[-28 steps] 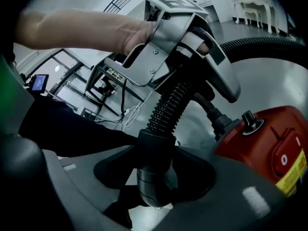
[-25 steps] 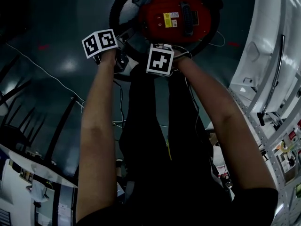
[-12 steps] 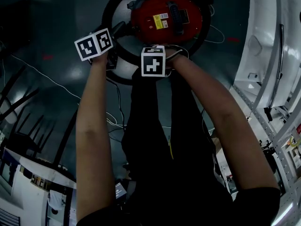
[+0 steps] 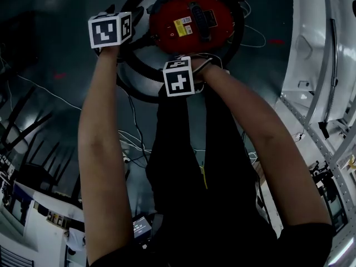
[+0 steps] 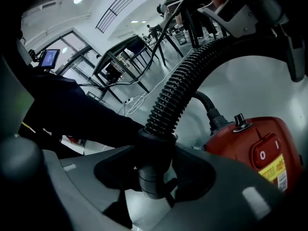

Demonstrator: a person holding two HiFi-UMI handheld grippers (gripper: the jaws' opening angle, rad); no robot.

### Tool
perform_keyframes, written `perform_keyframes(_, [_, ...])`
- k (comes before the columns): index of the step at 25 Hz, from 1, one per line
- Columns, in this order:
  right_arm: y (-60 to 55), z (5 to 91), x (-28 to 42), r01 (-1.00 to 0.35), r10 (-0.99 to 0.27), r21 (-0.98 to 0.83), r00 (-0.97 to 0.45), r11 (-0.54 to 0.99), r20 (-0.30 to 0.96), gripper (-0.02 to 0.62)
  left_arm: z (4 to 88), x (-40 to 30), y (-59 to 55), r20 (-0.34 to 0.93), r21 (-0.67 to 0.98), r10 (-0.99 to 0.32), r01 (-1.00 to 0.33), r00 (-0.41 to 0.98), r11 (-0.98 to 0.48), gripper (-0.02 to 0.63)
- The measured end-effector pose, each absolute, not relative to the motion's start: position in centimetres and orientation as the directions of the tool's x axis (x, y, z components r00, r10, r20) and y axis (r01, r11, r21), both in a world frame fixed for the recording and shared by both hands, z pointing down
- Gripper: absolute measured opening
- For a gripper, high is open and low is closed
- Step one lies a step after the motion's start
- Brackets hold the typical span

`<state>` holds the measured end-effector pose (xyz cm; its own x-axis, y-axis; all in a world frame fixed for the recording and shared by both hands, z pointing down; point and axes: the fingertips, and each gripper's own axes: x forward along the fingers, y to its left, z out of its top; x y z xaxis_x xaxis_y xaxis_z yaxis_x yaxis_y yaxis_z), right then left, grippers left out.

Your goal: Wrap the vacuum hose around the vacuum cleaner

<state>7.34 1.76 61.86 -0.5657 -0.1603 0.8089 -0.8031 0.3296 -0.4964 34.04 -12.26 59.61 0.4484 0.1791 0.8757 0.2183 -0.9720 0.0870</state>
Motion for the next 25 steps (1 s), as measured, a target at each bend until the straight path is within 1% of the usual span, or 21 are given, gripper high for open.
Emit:
perform_keyframes(1, [1.8, 61.8, 7.4, -0.803, -0.168, -0.498, -0.568, 0.327, 0.806, 0.244, 59.5, 34.6, -11.7, 0.880, 0.063, 0.177, 0.262, 0.441, -0.963, 0.354])
perform_keyframes(2, [1.7, 61.7, 7.6, -0.805, -0.178, -0.498, -0.568, 0.323, 0.804, 0.244, 59.5, 35.0, -11.2, 0.883, 0.045, 0.178, 0.298, 0.435, -0.953, 0.308])
perform_keyframes(4, [1.6, 61.4, 8.0, -0.810, -0.201, -0.497, -0.567, 0.312, 0.799, 0.244, 59.5, 35.6, -10.3, 0.885, 0.040, 0.188, 0.332, 0.425, -0.942, 0.193])
perform_keyframes(7, [1.9, 61.3, 8.3, -0.815, -0.218, -0.492, -0.563, 0.307, 0.797, 0.245, 59.7, 36.0, -9.9, 0.889, 0.090, 0.214, 0.305, 0.404, -0.948, 0.190])
perform_keyframes(12, [3.9, 61.9, 8.6, -0.834, -0.236, -0.485, -0.543, 0.262, 0.806, 0.249, 59.7, 36.2, -9.5, 0.890, 0.163, 0.236, 0.211, 0.389, -0.964, 0.190])
perform_keyframes(18, [6.0, 61.6, 10.0, -0.846, -0.236, -0.483, -0.529, 0.226, 0.815, 0.249, 59.6, 37.4, -9.3, 0.877, 0.194, 0.219, 0.101, 0.427, -0.976, 0.190])
perform_keyframes(25, [6.6, 60.8, 12.2, -0.863, -0.289, -0.468, -0.505, 0.191, 0.813, 0.249, 58.4, 39.2, -10.0, 0.867, 0.185, 0.180, 0.035, 0.464, -0.982, 0.190])
